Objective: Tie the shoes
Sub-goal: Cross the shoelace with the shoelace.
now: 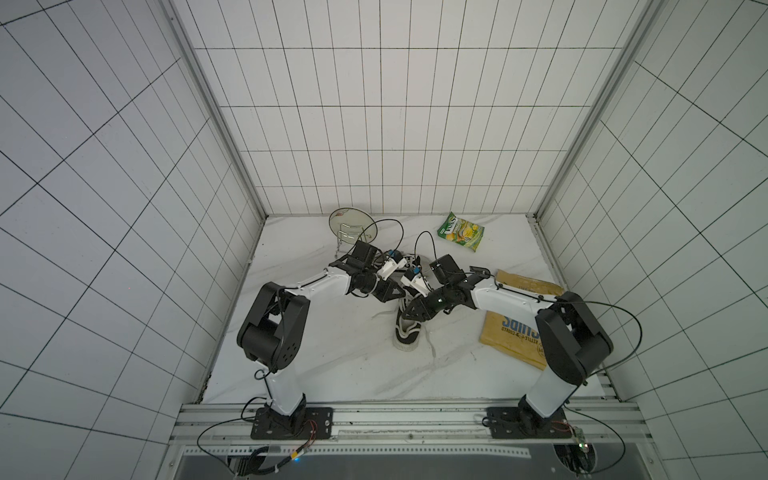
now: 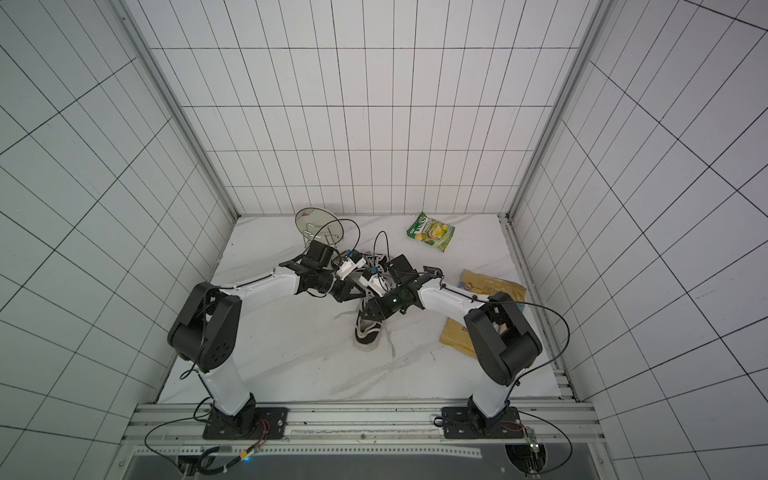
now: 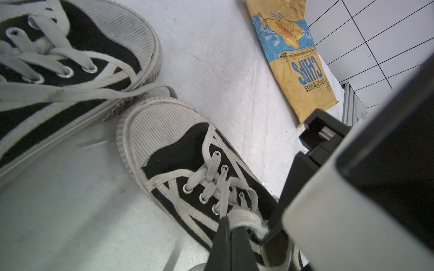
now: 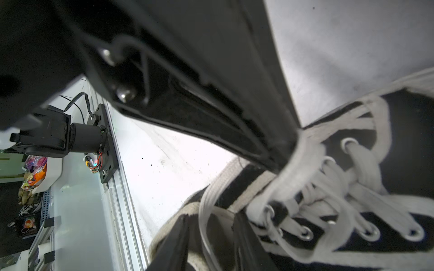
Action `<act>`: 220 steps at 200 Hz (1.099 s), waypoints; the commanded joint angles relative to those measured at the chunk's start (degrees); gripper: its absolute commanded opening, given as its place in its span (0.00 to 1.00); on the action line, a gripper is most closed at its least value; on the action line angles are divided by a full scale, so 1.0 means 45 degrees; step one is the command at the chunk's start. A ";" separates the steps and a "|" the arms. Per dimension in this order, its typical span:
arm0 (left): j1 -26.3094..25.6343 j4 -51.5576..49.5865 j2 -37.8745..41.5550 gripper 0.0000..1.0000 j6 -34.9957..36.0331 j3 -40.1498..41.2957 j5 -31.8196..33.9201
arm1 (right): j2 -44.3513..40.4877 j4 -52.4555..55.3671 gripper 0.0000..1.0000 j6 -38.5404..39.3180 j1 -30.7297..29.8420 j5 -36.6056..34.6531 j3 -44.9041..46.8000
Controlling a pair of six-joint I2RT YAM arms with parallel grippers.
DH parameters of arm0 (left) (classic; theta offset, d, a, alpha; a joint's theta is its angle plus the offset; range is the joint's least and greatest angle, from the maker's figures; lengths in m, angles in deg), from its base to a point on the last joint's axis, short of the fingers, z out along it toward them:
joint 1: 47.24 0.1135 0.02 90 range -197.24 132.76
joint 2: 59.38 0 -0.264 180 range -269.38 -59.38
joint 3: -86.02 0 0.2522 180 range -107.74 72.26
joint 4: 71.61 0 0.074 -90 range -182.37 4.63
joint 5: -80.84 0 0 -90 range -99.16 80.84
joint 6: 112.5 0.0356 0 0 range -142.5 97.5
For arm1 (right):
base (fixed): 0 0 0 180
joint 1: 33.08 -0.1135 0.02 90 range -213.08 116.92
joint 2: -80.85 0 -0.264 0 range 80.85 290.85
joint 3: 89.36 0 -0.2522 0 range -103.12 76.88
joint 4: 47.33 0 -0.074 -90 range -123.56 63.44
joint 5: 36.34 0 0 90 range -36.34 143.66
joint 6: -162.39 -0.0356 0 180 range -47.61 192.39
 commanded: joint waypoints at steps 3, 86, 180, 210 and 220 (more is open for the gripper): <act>0.0078 0.0237 0.0311 0.00 -0.0098 0.0086 -0.0148 | 0.0265 0.0427 0.24 0.0284 -0.0135 0.0196 -0.0348; 0.0120 0.1050 0.0855 0.01 -0.1098 0.0946 -0.0829 | -0.2576 0.1362 0.00 -0.0743 0.0618 -0.1260 0.1301; -0.0096 -0.0434 0.1505 0.04 -0.0473 0.1453 -0.1496 | -0.1289 0.2353 0.00 -0.1438 0.1444 -0.3108 0.0375; -0.0214 -0.1209 0.1477 0.06 -0.0064 0.1253 -0.1332 | -0.0603 0.2129 0.00 -0.1596 0.1256 -0.3037 -0.0435; -0.0218 -0.1230 0.1529 0.06 -0.0061 0.1290 -0.1231 | -0.0435 0.2030 0.00 -0.1568 0.1158 -0.2817 -0.0578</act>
